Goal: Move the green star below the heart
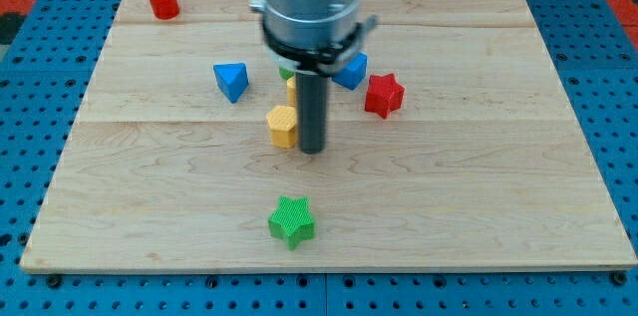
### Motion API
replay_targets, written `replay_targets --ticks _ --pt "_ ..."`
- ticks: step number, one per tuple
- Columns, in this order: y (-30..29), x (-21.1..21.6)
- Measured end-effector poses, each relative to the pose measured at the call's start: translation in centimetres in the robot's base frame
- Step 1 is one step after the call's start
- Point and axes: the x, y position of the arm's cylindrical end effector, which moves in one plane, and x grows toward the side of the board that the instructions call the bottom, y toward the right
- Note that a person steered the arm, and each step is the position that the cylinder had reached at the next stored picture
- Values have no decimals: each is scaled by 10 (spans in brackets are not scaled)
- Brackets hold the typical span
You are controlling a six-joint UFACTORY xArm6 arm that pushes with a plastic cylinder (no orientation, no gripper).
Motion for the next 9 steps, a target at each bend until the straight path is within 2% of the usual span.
replay_targets --ticks 1,2,3,4,5,8,9 --pt "-50 -7" --pt "-54 52" --pt "-58 138" --pt "-31 142" --pt "10 122" --pt "9 31" --pt "36 69"
